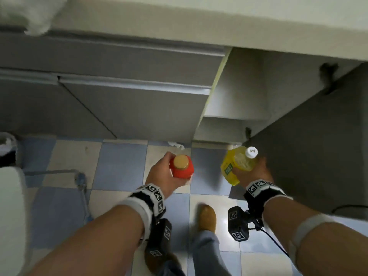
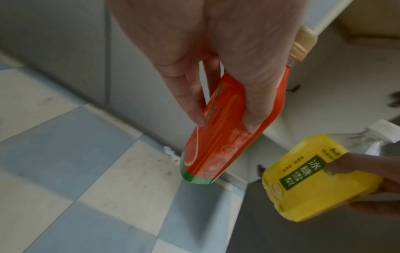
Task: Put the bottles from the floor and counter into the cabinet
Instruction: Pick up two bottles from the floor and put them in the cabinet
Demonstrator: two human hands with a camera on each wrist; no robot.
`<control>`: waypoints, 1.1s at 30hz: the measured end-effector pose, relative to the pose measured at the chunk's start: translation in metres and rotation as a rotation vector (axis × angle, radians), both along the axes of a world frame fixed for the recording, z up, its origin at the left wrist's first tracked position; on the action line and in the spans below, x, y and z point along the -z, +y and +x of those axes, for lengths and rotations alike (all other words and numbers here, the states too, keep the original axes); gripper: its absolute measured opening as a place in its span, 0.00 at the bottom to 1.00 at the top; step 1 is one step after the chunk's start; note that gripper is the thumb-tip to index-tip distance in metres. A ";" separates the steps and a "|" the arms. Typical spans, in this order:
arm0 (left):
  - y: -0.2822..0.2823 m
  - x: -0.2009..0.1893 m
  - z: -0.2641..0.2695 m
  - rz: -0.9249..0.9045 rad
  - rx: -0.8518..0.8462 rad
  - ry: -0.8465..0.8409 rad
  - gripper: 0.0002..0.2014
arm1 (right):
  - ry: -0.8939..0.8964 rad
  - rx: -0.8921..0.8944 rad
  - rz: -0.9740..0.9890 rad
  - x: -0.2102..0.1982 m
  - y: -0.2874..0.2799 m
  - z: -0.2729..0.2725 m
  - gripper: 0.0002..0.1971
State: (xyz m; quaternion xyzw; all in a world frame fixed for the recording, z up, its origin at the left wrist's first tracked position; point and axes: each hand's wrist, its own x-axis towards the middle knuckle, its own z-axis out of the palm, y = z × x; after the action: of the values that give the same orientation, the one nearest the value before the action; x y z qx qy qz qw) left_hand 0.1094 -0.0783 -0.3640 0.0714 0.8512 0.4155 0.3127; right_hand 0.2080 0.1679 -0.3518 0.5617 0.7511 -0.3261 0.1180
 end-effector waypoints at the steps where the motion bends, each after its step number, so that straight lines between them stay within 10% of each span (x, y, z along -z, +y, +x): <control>1: 0.015 -0.012 -0.002 0.017 0.021 0.017 0.32 | 0.014 0.045 0.005 -0.008 0.008 0.006 0.53; 12: 0.153 -0.068 -0.031 0.068 0.122 0.142 0.31 | 0.218 0.276 0.005 -0.050 0.086 0.002 0.41; 26: 0.318 0.014 -0.141 0.160 -0.066 0.261 0.31 | 0.471 0.079 0.063 0.001 0.219 -0.164 0.29; 33: 0.379 0.049 -0.201 0.279 -0.059 0.369 0.36 | 0.496 0.085 0.098 0.039 0.266 -0.215 0.40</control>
State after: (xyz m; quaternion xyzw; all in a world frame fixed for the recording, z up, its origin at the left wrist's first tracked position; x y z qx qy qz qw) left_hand -0.0912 0.3003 -0.4133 0.1637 0.8299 0.5181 0.1265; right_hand -0.0070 0.4339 -0.3903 0.5004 0.7479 -0.4219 -0.1110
